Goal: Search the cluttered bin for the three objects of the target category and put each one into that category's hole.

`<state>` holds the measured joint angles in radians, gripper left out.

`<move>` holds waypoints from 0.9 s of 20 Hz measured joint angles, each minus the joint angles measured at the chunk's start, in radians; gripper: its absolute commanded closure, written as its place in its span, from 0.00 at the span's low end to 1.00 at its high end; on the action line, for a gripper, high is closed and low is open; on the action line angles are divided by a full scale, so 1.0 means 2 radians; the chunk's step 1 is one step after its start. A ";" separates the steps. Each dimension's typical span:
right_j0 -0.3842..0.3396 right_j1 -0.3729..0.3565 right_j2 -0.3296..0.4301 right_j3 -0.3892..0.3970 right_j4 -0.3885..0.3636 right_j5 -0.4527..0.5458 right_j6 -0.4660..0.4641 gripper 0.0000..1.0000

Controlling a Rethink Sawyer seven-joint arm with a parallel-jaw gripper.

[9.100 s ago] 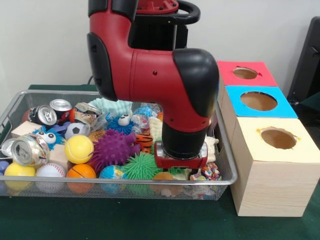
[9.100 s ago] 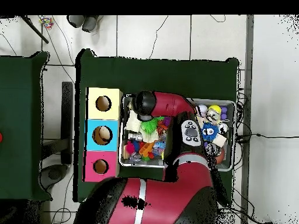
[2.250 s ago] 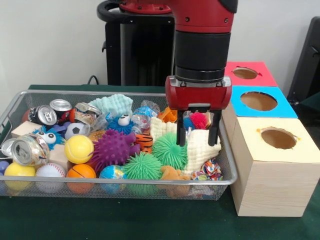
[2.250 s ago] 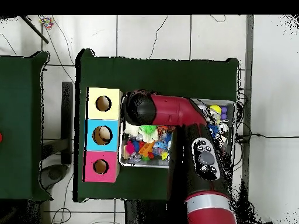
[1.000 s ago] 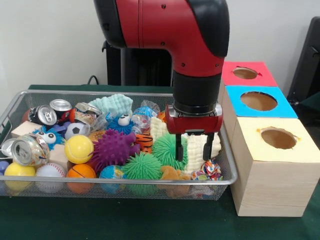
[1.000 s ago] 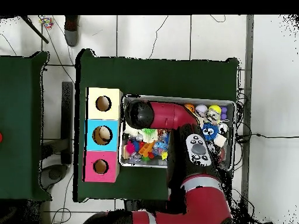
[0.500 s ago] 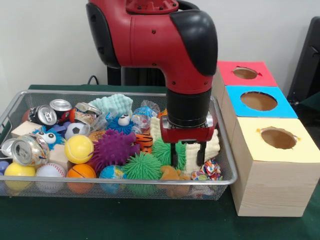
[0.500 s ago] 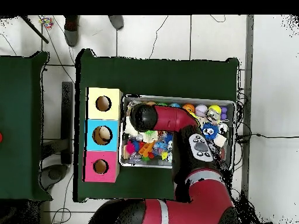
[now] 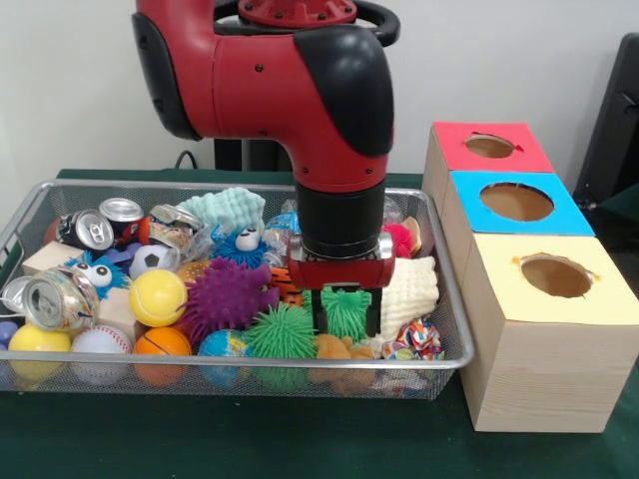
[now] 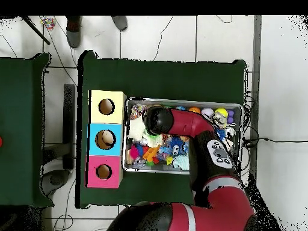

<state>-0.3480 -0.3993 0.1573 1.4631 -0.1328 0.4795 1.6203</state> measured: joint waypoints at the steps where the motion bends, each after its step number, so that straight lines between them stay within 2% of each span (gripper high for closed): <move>1: -0.002 0.000 0.001 0.000 0.000 0.000 0.000 0.00; 9: -0.004 -0.006 0.003 0.001 0.000 0.000 0.000 0.00; 18: 0.018 -0.019 0.003 0.001 0.000 0.000 0.000 0.00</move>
<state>-0.3117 -0.4383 0.1630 1.4646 -0.1330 0.4797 1.6203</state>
